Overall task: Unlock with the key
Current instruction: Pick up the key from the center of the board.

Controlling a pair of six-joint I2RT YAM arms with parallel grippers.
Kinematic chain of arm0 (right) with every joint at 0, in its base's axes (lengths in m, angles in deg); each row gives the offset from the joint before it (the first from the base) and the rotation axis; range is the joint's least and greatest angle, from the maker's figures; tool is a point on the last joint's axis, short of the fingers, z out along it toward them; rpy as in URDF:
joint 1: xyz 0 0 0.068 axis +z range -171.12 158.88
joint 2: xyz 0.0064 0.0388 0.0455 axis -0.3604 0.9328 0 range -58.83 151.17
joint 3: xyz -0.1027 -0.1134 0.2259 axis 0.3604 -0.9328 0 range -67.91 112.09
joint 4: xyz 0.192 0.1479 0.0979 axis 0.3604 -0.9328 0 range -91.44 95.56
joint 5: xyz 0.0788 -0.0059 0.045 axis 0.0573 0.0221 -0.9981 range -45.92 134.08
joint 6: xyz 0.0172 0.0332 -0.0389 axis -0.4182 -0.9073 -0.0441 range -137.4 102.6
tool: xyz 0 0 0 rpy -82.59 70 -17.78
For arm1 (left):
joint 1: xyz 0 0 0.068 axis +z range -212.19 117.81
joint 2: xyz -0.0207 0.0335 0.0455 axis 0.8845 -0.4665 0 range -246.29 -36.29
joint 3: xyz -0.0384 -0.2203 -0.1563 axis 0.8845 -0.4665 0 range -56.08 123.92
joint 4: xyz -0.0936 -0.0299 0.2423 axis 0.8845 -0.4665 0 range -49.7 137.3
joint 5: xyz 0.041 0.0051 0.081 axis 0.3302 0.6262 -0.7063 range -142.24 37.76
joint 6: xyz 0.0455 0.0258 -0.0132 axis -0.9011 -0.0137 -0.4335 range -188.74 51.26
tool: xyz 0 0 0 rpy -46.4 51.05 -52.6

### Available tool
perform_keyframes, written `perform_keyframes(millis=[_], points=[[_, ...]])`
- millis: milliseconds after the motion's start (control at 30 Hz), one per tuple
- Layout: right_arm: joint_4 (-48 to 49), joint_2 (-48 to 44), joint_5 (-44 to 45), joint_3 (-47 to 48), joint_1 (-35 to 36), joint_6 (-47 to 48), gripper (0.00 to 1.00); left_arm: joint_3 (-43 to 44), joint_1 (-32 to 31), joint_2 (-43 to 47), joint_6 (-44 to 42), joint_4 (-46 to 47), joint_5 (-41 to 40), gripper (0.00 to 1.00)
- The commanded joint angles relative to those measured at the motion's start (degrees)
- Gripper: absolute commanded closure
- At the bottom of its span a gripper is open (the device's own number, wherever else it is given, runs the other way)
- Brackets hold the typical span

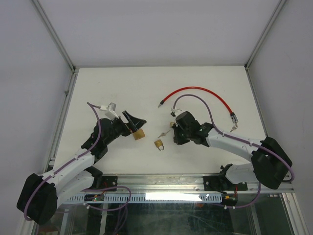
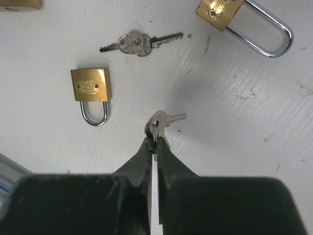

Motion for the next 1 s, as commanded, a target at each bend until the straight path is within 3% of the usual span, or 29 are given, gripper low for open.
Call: perform_keyframes(millis=[0, 667, 967], points=[[7.88, -3.81, -1.26, -1.47, 0.28, -1.31, 1.0, 0.07, 0.3, -0.15, 0.08, 5.9, 2.14, 0.01], [26.35, -7.15, -9.36, -7.96, 0.26, -0.79, 1.0, 0.37, 0.3, -3.62, 4.0, 10.92, 5.54, 0.01], [33.91, -4.15, -12.54, -7.45, 0.7, -2.07, 1.0, -0.31, 0.19, -7.09, 6.47, 15.23, 9.83, 0.05]])
